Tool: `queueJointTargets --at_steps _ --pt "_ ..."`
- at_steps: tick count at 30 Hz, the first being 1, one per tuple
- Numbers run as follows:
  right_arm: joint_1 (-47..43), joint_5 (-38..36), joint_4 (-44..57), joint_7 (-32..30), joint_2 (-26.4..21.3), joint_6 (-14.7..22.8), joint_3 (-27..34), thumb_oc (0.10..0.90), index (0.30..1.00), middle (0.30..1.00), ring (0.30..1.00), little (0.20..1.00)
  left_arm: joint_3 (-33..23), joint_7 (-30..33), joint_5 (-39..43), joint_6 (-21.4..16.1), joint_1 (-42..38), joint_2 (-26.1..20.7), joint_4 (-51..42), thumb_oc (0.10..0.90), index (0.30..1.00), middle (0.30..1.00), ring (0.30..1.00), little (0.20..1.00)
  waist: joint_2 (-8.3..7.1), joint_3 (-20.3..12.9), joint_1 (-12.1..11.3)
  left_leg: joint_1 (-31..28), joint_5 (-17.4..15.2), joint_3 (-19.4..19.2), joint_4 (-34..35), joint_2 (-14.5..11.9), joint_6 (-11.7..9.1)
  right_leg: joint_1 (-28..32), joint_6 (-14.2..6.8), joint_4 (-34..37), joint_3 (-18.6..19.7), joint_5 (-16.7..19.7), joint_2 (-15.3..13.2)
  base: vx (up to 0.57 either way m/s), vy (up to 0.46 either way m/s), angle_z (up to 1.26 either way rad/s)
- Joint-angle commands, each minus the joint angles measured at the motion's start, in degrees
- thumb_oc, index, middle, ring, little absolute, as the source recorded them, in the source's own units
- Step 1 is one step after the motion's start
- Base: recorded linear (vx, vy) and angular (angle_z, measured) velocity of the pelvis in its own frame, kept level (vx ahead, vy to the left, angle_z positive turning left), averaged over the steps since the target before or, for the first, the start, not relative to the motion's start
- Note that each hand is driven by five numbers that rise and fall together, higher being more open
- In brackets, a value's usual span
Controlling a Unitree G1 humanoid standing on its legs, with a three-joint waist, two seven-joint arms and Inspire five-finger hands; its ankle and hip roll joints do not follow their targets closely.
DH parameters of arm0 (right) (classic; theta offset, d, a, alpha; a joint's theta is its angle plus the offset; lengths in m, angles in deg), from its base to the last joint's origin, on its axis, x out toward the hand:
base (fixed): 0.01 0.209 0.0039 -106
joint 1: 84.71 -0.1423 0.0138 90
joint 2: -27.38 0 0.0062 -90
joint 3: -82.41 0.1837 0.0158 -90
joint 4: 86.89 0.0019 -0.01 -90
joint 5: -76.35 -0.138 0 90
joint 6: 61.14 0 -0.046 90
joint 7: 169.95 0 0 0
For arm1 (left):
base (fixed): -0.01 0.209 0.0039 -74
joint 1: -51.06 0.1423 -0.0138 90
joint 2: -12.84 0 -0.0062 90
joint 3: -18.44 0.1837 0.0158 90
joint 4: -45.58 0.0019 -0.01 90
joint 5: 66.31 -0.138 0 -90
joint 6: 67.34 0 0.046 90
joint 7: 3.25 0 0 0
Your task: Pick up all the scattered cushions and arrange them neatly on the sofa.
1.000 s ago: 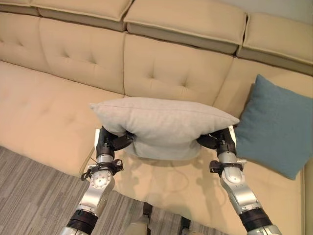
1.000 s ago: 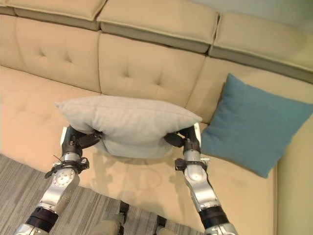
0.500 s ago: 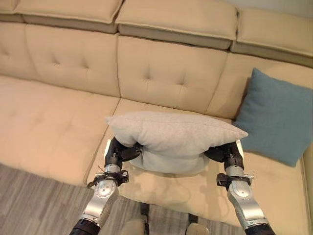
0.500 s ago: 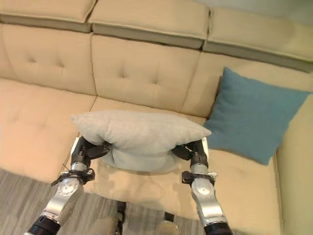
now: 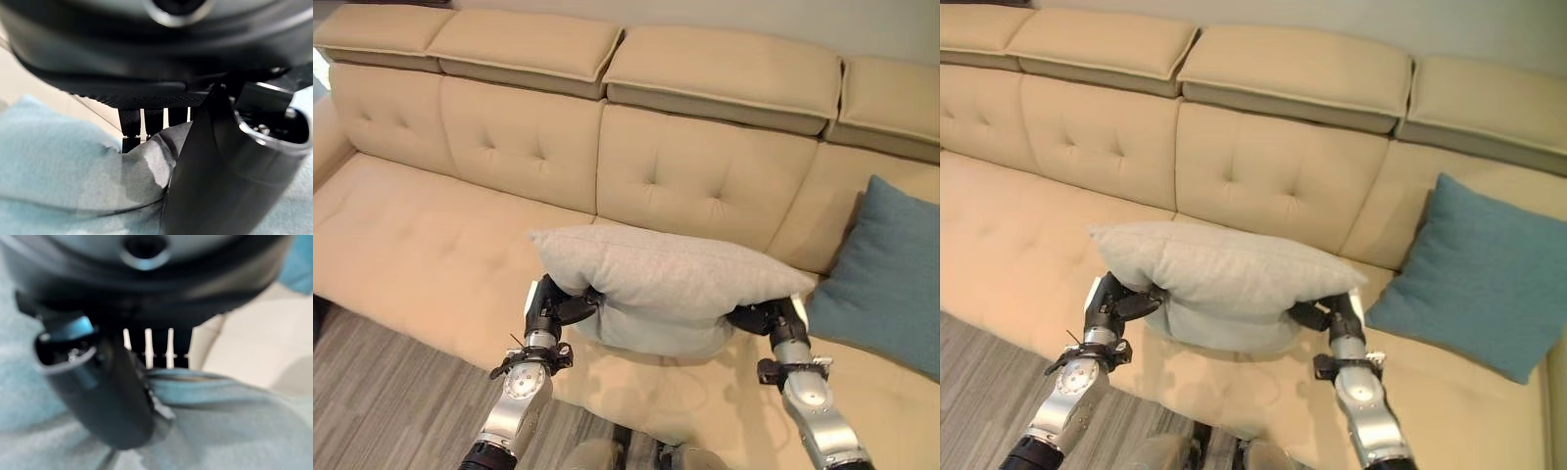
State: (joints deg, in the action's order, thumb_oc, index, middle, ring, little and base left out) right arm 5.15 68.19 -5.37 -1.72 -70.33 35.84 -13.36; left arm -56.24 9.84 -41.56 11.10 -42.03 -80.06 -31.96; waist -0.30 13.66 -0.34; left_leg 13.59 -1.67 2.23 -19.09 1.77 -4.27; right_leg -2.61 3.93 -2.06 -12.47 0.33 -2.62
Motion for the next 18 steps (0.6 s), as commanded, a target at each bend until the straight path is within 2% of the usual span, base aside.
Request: queueJointTargets --at_steps 1,2,4,7,10,18 --pt "-4.25 -0.68 7.73 0.98 2.58 8.58 -3.52 0.4 0.3 0.3 0.3 0.3 3.34 -3.98 -0.76 -7.65 -7.17 1.08 -13.15 0.4 0.3 0.3 0.3 0.3 -2.26 -8.28 0.34 -4.21 -1.58 -0.55 10.73 -3.39 0.26 1.0 -9.27 0.34 4.7 -2.68 -1.35 0.13 0.22 0.04" --pt "-4.4 -0.38 7.77 0.88 2.44 8.36 -3.53 0.4 0.3 0.3 0.3 0.3 3.3 -3.58 -0.71 -7.94 -8.06 1.23 -13.26 0.4 0.3 0.3 0.3 0.3 -1.23 -8.88 0.33 -5.15 -0.59 1.87 13.93 -3.87 -0.2 1.35 -9.51 0.44 5.0 -3.17 -1.51 0.12 0.256 -0.07" --pt "-4.0 0.14 7.84 1.02 2.47 8.16 -3.08 0.4 0.3 0.3 0.3 0.3 3.85 -3.51 -0.71 -7.97 -8.47 1.48 -13.2 0.4 0.3 0.3 0.3 0.3 -0.31 -9.45 1.32 -7.33 0.18 2.01 16.7 -3.76 -0.47 2.04 -10.14 0.74 4.69 -2.85 -2.22 0.11 0.218 -0.08" --pt "-4.41 0.81 7.69 1.09 2.49 7.88 -3.25 0.4 0.3 0.3 0.3 0.3 4.24 -3.63 -0.78 -7.97 -8.64 1.26 -13.25 0.4 0.3 0.3 0.3 0.3 -0.16 -9.86 1.31 -9.1 0.3 1.67 18.51 -2.86 0.03 2.03 -10.82 1.07 5.31 -2.04 -3.21 0.07 0.182 -0.13" --pt "-6.71 1.51 7.81 1.04 3.13 7.66 -3.82 0.4 0.3 0.3 0.3 0.3 4.24 -3.67 -1.07 -8.06 -9.95 0.41 -13.42 0.4 0.3 0.3 0.3 0.3 -0.06 -9.83 1.08 -10.29 0.36 -0.52 20.84 -1.97 1.17 0.61 -12.15 1.57 6.64 -0.5 -4.71 -0.03 0.178 -0.13" --pt "-11.52 2.58 6.85 0.08 4.36 7.56 -4.97 0.4 0.3 0.3 0.3 0.3 4.19 -2.8 -1.47 -8.24 -12.08 -0.08 -11.91 0.4 0.3 0.3 0.3 0.3 -0.4 -9.02 0.41 -9.3 1.35 -3.62 23.99 -1.27 2.06 -3.18 -14.54 3.95 8.19 3.6 -6.13 -0.06 0.058 -0.18"
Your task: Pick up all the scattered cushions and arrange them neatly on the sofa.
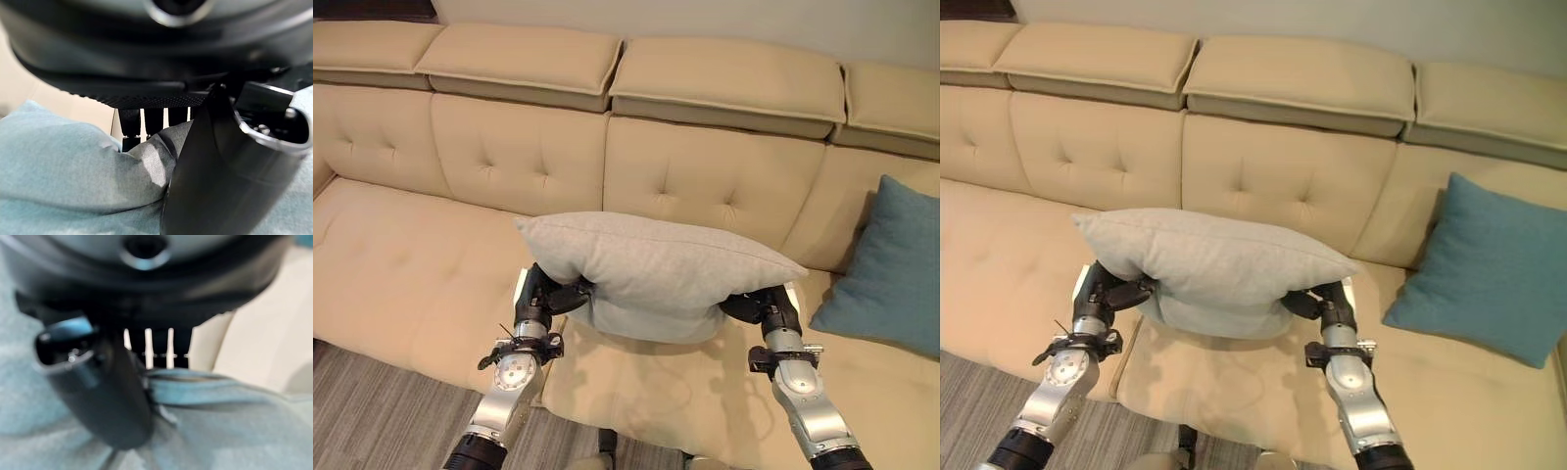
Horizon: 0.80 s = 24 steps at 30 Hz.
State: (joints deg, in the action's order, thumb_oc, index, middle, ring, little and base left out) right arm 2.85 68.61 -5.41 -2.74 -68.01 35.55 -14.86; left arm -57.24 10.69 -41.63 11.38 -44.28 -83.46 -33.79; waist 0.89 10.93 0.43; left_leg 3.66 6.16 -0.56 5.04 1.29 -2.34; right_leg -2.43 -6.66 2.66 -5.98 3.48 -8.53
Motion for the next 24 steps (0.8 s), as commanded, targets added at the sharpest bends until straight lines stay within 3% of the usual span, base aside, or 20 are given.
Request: queueJointTargets --at_steps 1,5,6,10,13,17,24 --pt "-9.27 2.16 6.85 1.09 2.05 7.86 -3.47 0.4 0.3 0.3 0.3 0.3 5.19 -3.64 -1.39 -8.55 -9.9 3.33 -10.03 0.4 0.3 0.3 0.3 0.3 -1.6 -6.37 -0.38 0.77 -6.46 -0.86 -0.16 -0.79 0.14 -3.48 -3.96 -0.73 1.74 0.51 -0.22 -0.09 0.006 -0.11" --pt "-14.67 1.95 4.51 -1.0 2.62 7.94 -5.08 0.4 0.3 0.3 0.3 0.3 5.97 -1.24 -1.06 -8.93 -14.05 4.05 -6.26 0.4 0.3 0.3 0.3 0.3 -1.76 -5.2 -0.44 5.22 -5.12 -1.38 -0.04 -1.06 -0.38 -7.18 -4.48 1.59 1.75 2.82 -0.07 -0.17 -0.031 -0.18" --pt "-19.97 1.71 2.58 -3.34 3.46 8.01 -6.69 0.4 0.3 0.3 0.3 0.3 6.62 1.23 -0.04 -9.66 -18.81 4.61 -2.99 0.4 0.3 0.3 0.3 0.3 -1.95 -4.6 -0.43 9.26 -3.7 -1.3 -0.04 -1.36 -1.14 -10.79 -4.41 2.32 1.56 4.03 0.33 -0.2 -0.055 -0.23" --pt "-26.14 1.91 0.38 -5.7 3.88 8.13 -8.1 0.4 0.3 0.3 0.3 0.3 6.93 3.91 -0.53 -10.54 -24.77 3.81 0.53 0.4 0.3 0.3 0.3 0.3 -1.89 -4.8 -0.41 13.38 -2.38 -1.05 -0.04 -1.98 -2.07 -15.19 -4.43 2.34 1.06 4.74 0.82 -0.11 -0.042 -0.05" --pt "-34.53 2.27 -3.33 -8.66 3.5 8.32 -9.74 0.4 0.3 0.3 0.3 0.3 8.27 6.82 -0.66 -11.53 -33.42 2.14 6.03 0.4 0.3 0.3 0.3 0.3 -1.93 -5.05 -0.17 17.44 -1.04 -0.69 -0.04 -2.1 -2.57 -19.4 -4.47 2.34 0.77 5.53 1.48 -0.03 -0.029 -0.07" --pt "-45.41 1.96 -8.15 -12.38 2.7 8.62 -11.54 0.4 0.3 0.3 0.3 0.3 10.57 9.52 0.61 -12.43 -46.39 -0.81 14.46 0.4 0.3 0.3 0.3 0.3 -1.58 -4.87 0.56 20.71 -0.18 0.14 -0.04 -1.96 -3.12 -22.84 -4.27 2.34 0.87 5.78 2.1 0.0 -0.005 -0.01" --pt "-54.7 2.12 -11.42 -15.56 1.67 9.11 -13.39 0.4 0.3 0.3 0.3 0.3 12.6 12.31 -0.66 -12.87 -56.29 -3.69 18.28 0.4 0.3 0.3 0.3 0.3 -1.74 -3.91 0.87 22.72 0.63 0.94 -0.04 -1.89 -3.51 -25.02 -4.25 2.34 0.84 6.02 2.05 0.01 -0.004 0.0"
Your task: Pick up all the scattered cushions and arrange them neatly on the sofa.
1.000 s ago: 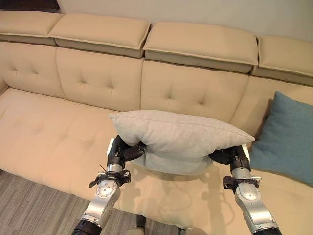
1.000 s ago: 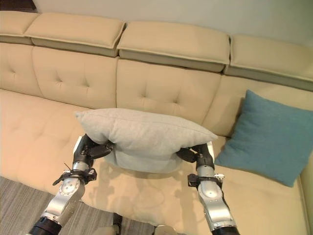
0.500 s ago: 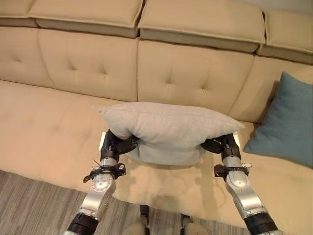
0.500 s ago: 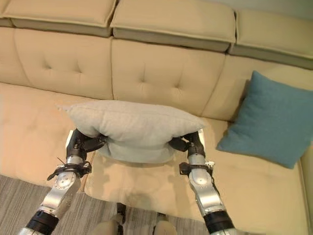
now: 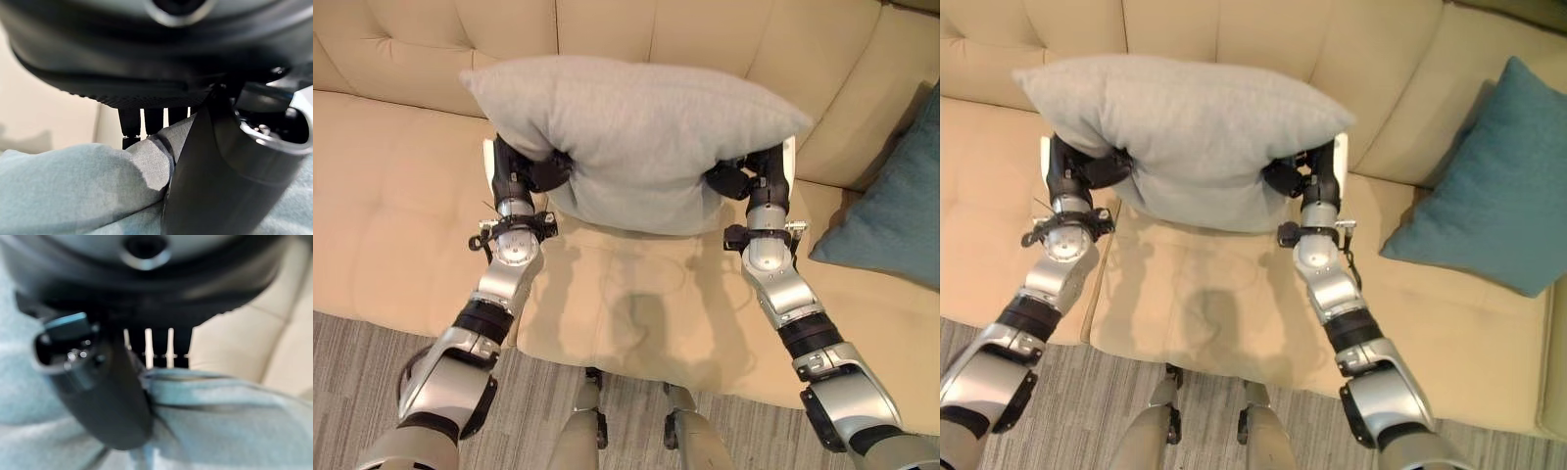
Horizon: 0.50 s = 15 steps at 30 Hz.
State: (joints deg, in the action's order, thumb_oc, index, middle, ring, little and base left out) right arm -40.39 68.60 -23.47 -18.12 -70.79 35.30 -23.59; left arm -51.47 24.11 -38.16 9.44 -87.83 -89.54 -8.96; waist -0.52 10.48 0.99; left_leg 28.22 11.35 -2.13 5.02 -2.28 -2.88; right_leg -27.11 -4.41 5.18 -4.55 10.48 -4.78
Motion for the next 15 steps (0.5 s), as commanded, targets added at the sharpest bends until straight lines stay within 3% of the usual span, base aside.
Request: queueJointTargets --at_steps 1,5,14,15 --pt "-11.6 2.11 6.55 -0.18 4.44 9.4 -4.65 0.4 0.3 0.3 0.3 0.3 6.86 -1.15 -4.09 -10.98 -12.89 2.37 -6.44 0.4 0.3 0.3 0.3 0.3 -0.35 -3.43 0.31 -1.79 -4.54 2.52 -0.02 1.69 -2.98 -0.4 -6.5 -0.18 -0.6 -0.97 -1.7 -0.02 0.003 0.04" --pt "-13.51 2.66 4.62 -0.74 4.71 9.27 -6.19 0.4 0.3 0.3 0.3 0.3 8.73 -1.36 -4.14 -10.33 -16.43 1.75 -2.82 0.4 0.3 0.3 0.3 0.3 -0.39 -2.76 0.66 -0.68 -4.16 2.49 -0.02 1.74 -3.28 -1.43 -6.47 -0.18 -0.61 -0.8 -1.74 -0.02 0.002 0.04" --pt "-10.68 4.12 2.11 -1.47 6.77 7.74 -6.82 0.4 0.3 0.3 0.3 0.3 7.88 -1.69 -2.32 -8.78 -13.85 4.26 1.34 0.4 0.3 0.3 0.3 0.3 -0.34 -0.96 1.03 0.28 -4.15 2.29 -0.02 1.52 -3.47 -2.47 -6.37 -0.18 -0.48 -0.66 -1.97 -0.01 0.003 0.01" --pt "-11.3 6.25 1.06 -3.33 6.37 6.72 -6.73 0.416 0.324 0.324 0.324 0.324 7.4 -1.02 -2.55 -8.13 -14.59 4.66 3.55 0.56 0.54 0.54 0.54 0.54 -0.34 -0.65 1.1 0.67 -4.02 2.21 -0.02 1.49 -3.55 -2.8 -6.43 -0.18 -0.65 -0.61 -1.99 -0.04 -0.015 -0.01"
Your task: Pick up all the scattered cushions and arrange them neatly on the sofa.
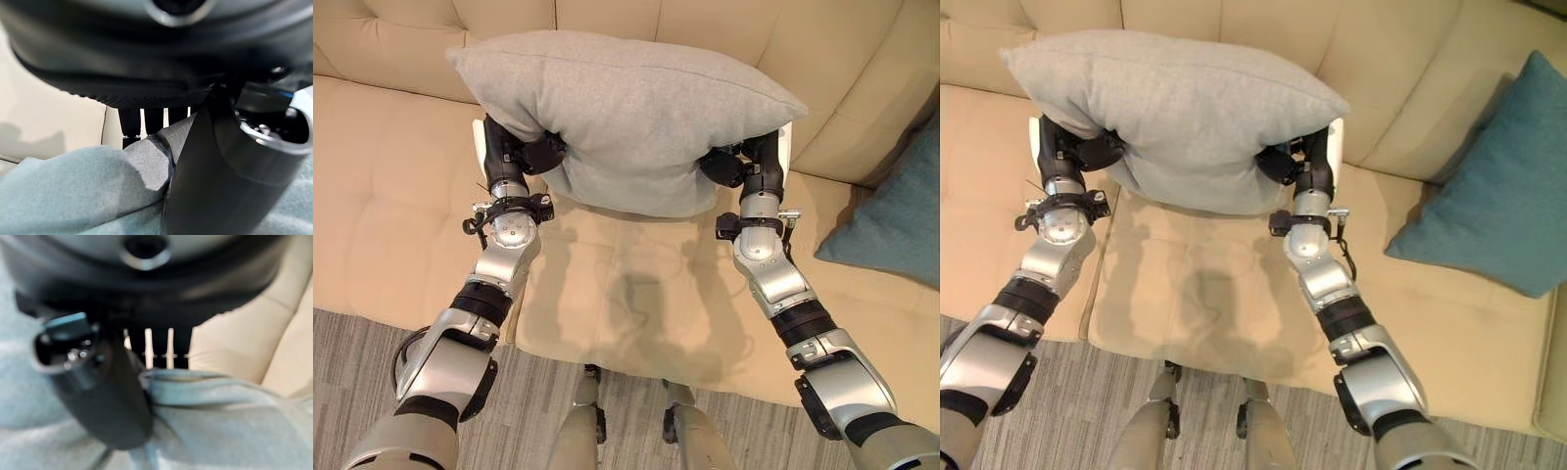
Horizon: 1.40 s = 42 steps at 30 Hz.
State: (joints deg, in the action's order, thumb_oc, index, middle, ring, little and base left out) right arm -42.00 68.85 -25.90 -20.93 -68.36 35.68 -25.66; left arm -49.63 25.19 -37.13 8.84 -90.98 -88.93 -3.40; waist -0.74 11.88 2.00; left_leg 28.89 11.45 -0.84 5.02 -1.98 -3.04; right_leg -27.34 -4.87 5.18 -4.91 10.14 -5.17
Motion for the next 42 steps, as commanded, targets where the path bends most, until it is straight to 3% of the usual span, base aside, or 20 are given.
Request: queueJointTargets --at_steps 1,2,4,7,11,23,29,35,37,39,42 --pt "-10.11 7.52 2.83 -1.76 3.57 5.8 -4.59 0.518 0.476 0.476 0.476 0.476 5.32 -1.38 -4.07 -7.33 -11.93 4.11 -1.11 0.8 0.9 0.9 0.9 0.9 -0.15 -1.96 0.15 0.11 -4.08 0.9 -0.02 1.23 -3.4 -2.69 -6.02 -0.18 -0.37 -0.24 -1.59 0.0 0.0 0.0" --pt "-10.14 7.54 2.8 -1.79 3.57 5.8 -4.6 0.546 0.519 0.519 0.519 0.519 5.31 -1.37 -4.08 -7.34 -11.97 4.12 -1.09 0.8 0.9 0.9 0.9 0.9 -0.14 -1.93 0.15 0.12 -4.08 0.9 -0.02 1.23 -3.4 -2.69 -6.02 -0.18 -0.38 -0.24 -1.59 0.0 0.0 0.0" --pt "-11.35 11.66 1.34 -5.44 2.57 3.89 -4.14 0.8 0.9 0.9 0.9 0.9 4.57 0.85 -5.57 -6.7 -13.14 3.76 0.21 0.8 0.9 0.9 0.9 0.9 -0.1 -1.82 0.1 0.23 -4.03 1.0 -0.02 1.29 -3.4 -2.74 -6.06 -0.18 -0.54 -0.3 -1.57 0.0 0.0 0.0" --pt "-12.87 14.6 -0.67 -10.31 0.44 0.62 -2.11 0.8 0.9 0.9 0.9 0.9 2.25 3.32 -5.55 -6.31 -12.87 3.76 0.18 0.8 0.9 0.9 0.9 0.9 0.04 -1.58 -0.19 0.05 -4.07 1.03 -0.02 1.27 -3.44 -2.56 -6.01 -0.18 -0.87 -0.49 -1.58 0.0 0.0 0.0" --pt "-12.54 12.83 -1.97 -10.33 -1.12 -0.73 -0.26 0.8 0.9 0.9 0.9 0.9 0.55 1.73 -2.38 -6.74 -11.13 2.67 0.29 0.8 0.9 0.9 0.9 0.9 0.3 -1.63 -0.47 -0.35 -4.23 1.1 -0.02 1.36 -3.45 -2.05 -5.89 -0.18 -0.77 -0.68 -1.56 0.01 -0.002 0.0" --pt "-3.08 9.54 -3.04 -10.89 -5.61 -1.79 8.95 0.8 0.9 0.9 0.9 0.9 -7.67 -2.68 1.8 -5.74 -0.41 -3.92 0.04 0.8 0.9 0.9 0.9 0.9 0.85 -4.15 -0.76 -1.31 -4.68 0.94 -0.02 1.49 -3.18 -1.05 -5.36 -0.18 -1.14 -0.99 -1.5 0.01 -0.003 0.0" --pt "3.65 10.1 0.61 -9.56 -6.14 -1.86 12.04 0.8 0.9 0.9 0.9 0.9 -12.86 -2.22 1.87 -5.82 6.22 -4.54 -2.05 0.8 0.9 0.9 0.9 0.9 1.07 -5.31 -0.78 -1.83 -4.91 0.89 -0.02 1.4 -2.92 -0.46 -5.12 -0.18 -1.27 -1.34 -1.44 0.01 -0.004 -0.01" --pt "24.54 10.28 10.45 -1.08 -3.22 0.31 18.6 0.8 0.9 0.9 0.9 0.9 -19.33 -4.94 -4.09 -5.65 28.76 1.7 -17.38 0.8 0.9 0.9 0.9 0.9 0.82 -7.04 -0.95 -6.44 -6.55 0.62 -0.02 1.13 -2.67 4.45 -5.07 -0.18 -2.18 -2.83 -1.41 0.06 -0.01 0.01" --pt "27.52 10.31 11.3 0.08 -3.26 0.73 19.46 0.8 0.9 0.9 0.9 0.9 -19.92 -5.56 -5.1 -5.21 31.41 2.46 -18.3 0.8 0.9 0.9 0.9 0.9 0.6 -7.46 -0.93 -7.09 -6.38 0.6 -0.02 1.12 -2.65 5.27 -5.13 -0.18 -2.33 -2.78 -1.63 0.04 -0.008 -0.02" --pt "38.06 10.9 11.92 5.8 -3.42 1.46 23.3 0.8 0.9 0.9 0.9 0.9 -22.29 -9.71 -9.89 -3.62 42.58 4.52 -22.54 0.8 0.9 0.9 0.9 0.9 0.11 -7.75 -0.84 -10.8 -7.11 0.3 -0.02 0.69 -2.58 9.53 -5.28 -0.18 -3.15 -3.91 -2.0 0.08 -0.01 0.03" --pt "44.91 11.99 12.04 8.5 -2.54 1.53 25.27 0.8 0.9 0.9 0.9 0.9 -23.57 -12.51 -10.31 -2.61 49.72 6.66 -24.53 0.8 0.9 0.9 0.9 0.9 -0.07 -8.15 -0.84 -13.51 -7.52 0.19 -0.02 0.4 -2.46 12.32 -5.21 -0.18 -3.78 -4.67 -2.08 0.03 -0.004 0.16"
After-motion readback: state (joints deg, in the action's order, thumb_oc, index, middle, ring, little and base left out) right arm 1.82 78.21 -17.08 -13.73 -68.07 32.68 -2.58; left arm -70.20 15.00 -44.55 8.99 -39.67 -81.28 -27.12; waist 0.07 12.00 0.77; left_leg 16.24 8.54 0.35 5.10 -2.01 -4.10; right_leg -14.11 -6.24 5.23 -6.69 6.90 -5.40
